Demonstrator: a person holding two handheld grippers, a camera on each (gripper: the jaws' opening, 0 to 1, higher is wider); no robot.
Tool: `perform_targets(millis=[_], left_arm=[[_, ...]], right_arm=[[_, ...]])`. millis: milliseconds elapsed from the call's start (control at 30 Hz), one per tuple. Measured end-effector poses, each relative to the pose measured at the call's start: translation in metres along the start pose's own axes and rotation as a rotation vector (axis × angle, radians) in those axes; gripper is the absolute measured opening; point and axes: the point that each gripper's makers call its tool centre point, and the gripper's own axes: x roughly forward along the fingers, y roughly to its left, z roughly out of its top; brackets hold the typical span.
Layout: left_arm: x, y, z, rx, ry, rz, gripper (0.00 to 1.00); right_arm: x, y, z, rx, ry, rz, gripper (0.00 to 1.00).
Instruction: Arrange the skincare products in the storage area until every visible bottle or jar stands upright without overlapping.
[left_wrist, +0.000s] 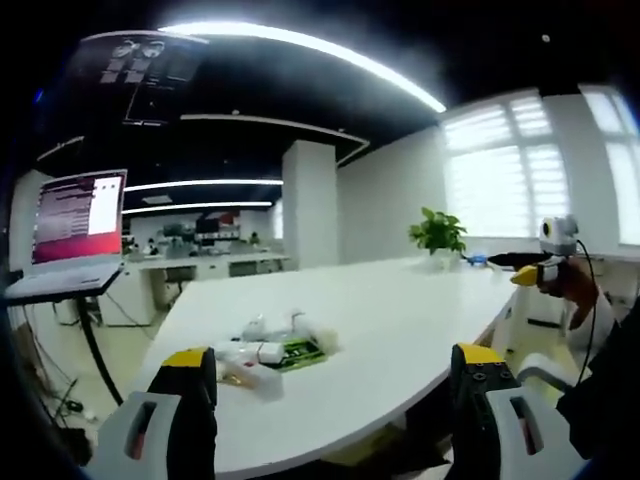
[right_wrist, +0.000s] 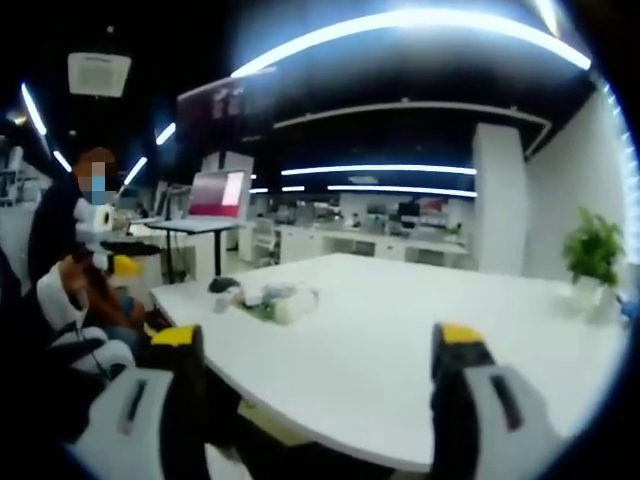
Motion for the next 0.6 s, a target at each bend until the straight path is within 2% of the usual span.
perform_targets(millis=[200, 400, 600], left_arm=[[-0.002, 0.004, -0.005, 0.049, 0.021, 0.023, 0.99], [0.0, 0.003, -0.003, 0.042, 0.017, 0.01, 0.99], [0.004, -0.001, -0.015, 0.127, 0.105, 0.014, 0.99]], right_arm=[[0.015, 0.0, 0.006, -0.012, 0.012, 0.02, 0.94], [0.027, 0.003, 0.01, -0.02, 0.03, 0.044, 0.93], [0.037, 0.005, 0.009, -0.01, 0.044, 0.066, 0.91]])
